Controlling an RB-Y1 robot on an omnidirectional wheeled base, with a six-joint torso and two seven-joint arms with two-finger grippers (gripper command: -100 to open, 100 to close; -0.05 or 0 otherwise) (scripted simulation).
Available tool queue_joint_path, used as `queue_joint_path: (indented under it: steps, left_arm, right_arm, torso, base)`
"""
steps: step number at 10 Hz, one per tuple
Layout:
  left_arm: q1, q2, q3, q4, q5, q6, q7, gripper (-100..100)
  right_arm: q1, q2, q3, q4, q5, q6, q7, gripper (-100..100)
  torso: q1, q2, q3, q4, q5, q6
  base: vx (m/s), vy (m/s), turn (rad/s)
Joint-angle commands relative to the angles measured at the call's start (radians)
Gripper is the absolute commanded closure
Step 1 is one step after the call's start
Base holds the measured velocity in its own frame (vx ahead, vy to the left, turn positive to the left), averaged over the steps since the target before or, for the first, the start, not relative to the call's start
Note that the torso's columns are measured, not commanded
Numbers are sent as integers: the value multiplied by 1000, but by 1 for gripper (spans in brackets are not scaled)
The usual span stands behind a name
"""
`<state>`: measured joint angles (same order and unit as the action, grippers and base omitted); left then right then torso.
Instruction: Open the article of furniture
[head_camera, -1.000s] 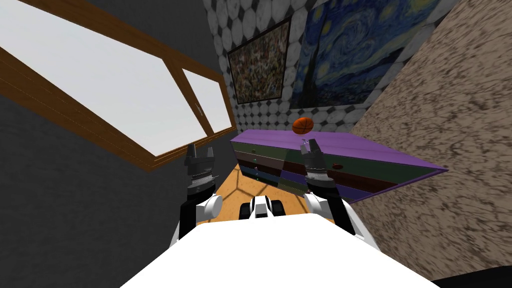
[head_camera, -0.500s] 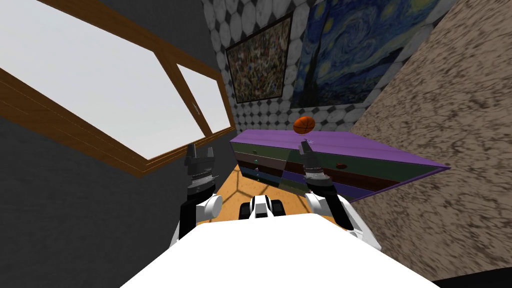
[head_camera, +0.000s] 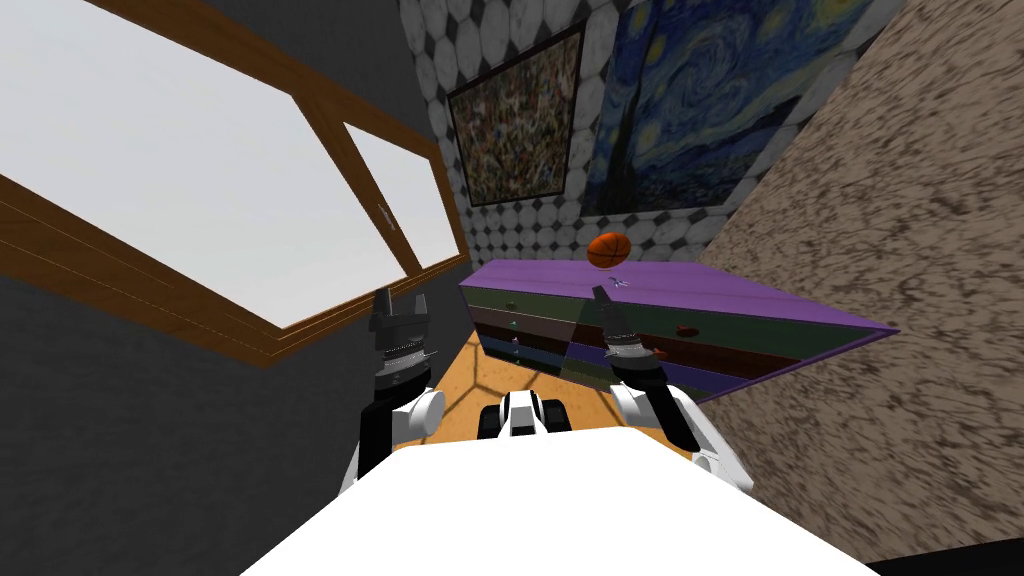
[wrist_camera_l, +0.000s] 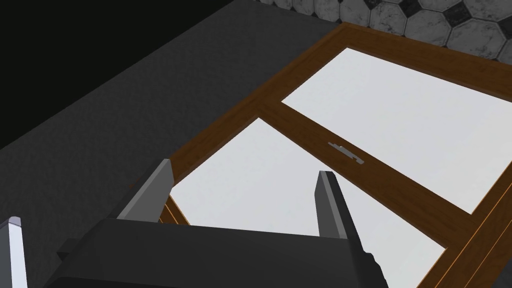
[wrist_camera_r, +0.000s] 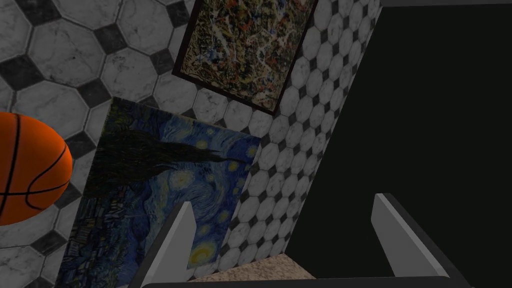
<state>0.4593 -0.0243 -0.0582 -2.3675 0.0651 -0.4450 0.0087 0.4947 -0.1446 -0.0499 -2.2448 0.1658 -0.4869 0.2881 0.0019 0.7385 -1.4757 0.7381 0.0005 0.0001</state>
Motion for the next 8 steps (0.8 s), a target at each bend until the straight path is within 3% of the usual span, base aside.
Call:
queue_joint_path:
  steps: [1,5,7,8]
  left_arm:
    - [0,0,0,0,0,0,0,0]
    - [0,0,0,0,0,0,0,0]
    - [0,0,0,0,0,0,0,0]
    - [0,0,0,0,0,0,0,0]
  right_arm:
    - [-14,-16,-4,34,17,-12,74,-100]
    - [-35,-30,-9,80,45,-26,185,-100]
    - [-35,-30,-9,80,45,-26,224,-100]
    - [-46,-37,-12,105,60,-33,263,-100]
  torso:
    - [-2,0,0,0,0,0]
    - [-2,-1,0,0,0,0]
    - [-2,0,0,0,0,0]
    - [-4,2,1,1,-1,0]
  base:
    - [58,72,-75]
    - [57,80,-68]
    - [30,54,-14]
    - [36,50,-103]
